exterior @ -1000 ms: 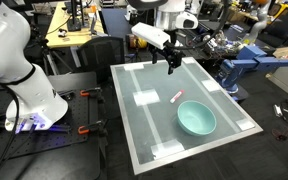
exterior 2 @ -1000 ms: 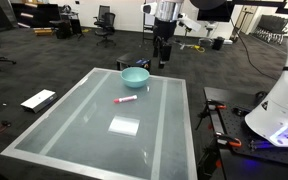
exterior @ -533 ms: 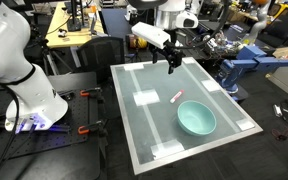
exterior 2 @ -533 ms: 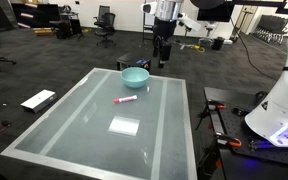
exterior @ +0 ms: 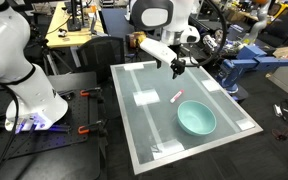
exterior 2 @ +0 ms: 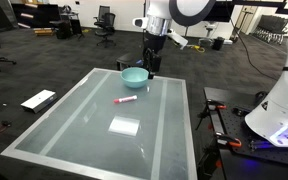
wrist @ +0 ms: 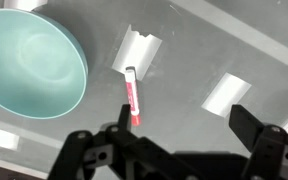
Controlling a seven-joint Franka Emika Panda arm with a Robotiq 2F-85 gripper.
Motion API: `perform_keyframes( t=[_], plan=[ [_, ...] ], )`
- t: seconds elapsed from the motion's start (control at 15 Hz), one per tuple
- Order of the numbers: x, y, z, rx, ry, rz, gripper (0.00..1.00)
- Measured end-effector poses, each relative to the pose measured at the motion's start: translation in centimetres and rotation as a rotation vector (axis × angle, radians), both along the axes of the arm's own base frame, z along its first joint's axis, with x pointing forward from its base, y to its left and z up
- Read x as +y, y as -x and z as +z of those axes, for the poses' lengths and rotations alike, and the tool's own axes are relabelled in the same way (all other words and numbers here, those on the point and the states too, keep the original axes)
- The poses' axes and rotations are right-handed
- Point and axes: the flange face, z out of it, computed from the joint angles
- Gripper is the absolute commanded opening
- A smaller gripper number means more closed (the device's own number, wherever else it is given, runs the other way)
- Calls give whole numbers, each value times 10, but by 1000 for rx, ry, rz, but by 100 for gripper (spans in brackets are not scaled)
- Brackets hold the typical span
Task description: Put the marker in the bowl
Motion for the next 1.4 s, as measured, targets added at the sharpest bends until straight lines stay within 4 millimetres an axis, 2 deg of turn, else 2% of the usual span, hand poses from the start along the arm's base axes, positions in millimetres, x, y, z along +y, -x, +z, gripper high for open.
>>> perform_keyframes(
  t=[0.4,0.73,1.4],
  plan=[
    [5,-32,-29,10,22,43,100],
    [-2,-55,-52,-18,77,73,100],
    [-19,-72,-106,40,54,49,100]
  ],
)
